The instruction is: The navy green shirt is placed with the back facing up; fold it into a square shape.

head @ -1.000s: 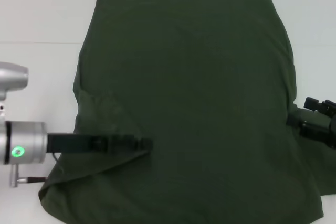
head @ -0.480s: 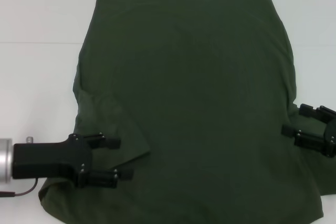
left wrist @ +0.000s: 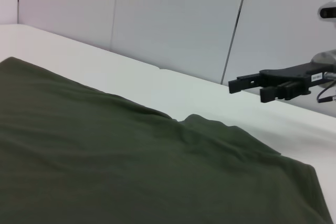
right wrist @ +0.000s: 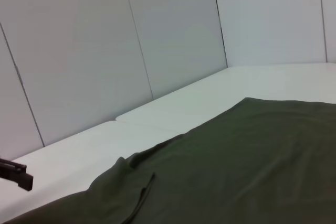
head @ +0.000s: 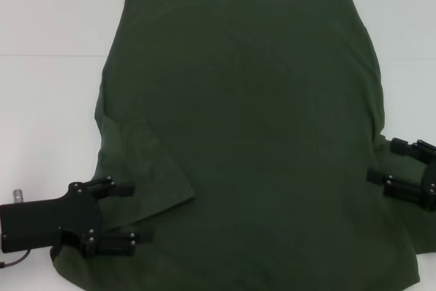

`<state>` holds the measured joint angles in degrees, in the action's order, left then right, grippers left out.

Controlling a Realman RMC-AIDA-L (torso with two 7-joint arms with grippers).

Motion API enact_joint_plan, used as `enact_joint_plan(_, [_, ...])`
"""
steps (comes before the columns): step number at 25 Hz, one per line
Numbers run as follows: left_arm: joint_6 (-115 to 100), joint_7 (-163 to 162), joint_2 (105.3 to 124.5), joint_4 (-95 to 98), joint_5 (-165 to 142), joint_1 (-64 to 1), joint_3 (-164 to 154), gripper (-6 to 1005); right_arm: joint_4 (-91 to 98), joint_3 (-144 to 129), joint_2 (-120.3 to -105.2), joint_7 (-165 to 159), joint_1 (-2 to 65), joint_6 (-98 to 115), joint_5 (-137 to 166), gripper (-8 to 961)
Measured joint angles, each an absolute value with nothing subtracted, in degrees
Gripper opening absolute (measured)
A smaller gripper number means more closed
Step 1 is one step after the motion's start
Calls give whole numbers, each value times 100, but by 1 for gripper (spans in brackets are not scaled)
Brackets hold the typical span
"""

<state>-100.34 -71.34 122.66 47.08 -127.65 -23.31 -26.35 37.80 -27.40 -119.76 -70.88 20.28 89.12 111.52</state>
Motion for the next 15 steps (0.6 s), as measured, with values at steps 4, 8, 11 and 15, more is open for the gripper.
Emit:
enact_joint_plan(4, [-10020,-7067,12269,4727,-12746,-2297,-2582,935,4205,-2710,-11962,-7614,1829,9089,11160,916])
enact_joint_plan(8, [-10059,-7188,12260,4793,-12721,-2316,-2571,935,5174,-2672,-11889,-9298,1561,9436,11210,916])
enact_joint_plan(11, [-10123,-7261,12245,4799,-12719,-2364,-2575,935,5873,-2619,-11693,-10877,1430,9771,11383,916])
enact_joint_plan(15, [-10182,-7262,12227,4799,-12718,-2408,-2593,935,6293,-2470,-11288,-12618,1457,10248,11763,916])
